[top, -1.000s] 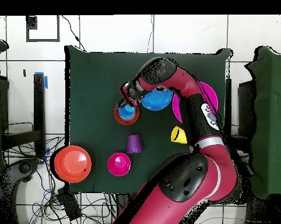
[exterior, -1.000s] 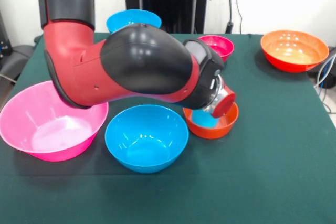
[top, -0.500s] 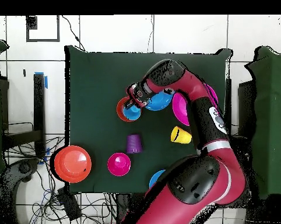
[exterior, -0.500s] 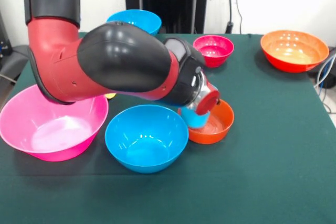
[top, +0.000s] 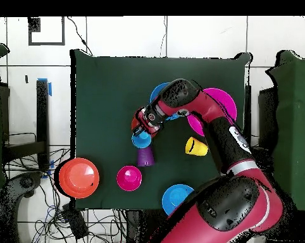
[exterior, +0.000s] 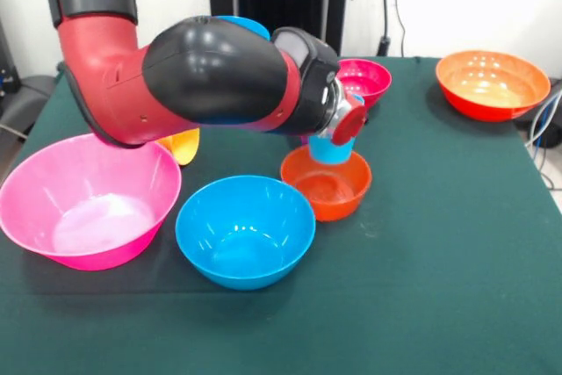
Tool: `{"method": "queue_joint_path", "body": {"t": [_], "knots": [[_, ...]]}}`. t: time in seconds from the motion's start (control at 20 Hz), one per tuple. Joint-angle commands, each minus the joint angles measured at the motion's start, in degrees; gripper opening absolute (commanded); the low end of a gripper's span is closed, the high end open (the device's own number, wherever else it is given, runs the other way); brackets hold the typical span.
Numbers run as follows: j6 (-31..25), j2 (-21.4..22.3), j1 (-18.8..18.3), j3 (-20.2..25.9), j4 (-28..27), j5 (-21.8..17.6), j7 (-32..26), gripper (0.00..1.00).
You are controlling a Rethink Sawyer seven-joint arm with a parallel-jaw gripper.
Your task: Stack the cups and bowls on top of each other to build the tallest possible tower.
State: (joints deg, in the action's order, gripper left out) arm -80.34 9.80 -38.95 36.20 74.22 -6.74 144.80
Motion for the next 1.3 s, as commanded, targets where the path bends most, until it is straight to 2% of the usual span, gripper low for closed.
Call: {"method": "queue_joint_path", "body": {"t": [0.05, 0.4, 0.5, 0.6, 0.8, 1.3], "knots": [[6.04, -3.91, 1.66, 0.59, 3.92, -0.67, -8.13, 0.00], [10.44, -7.11, 2.64, 1.04, -0.45, -2.39, -10.53, 0.00], [11.33, -8.43, 3.62, 1.35, -3.06, -2.71, -11.36, 0.00], [12.34, -10.57, 5.12, 1.72, -8.17, -3.93, -13.79, 0.00], [8.55, -11.24, 6.87, 1.24, -13.55, -5.46, -15.88, 0.00], [8.43, -11.05, 6.94, 0.81, -13.15, -5.05, -15.67, 0.00]]}}
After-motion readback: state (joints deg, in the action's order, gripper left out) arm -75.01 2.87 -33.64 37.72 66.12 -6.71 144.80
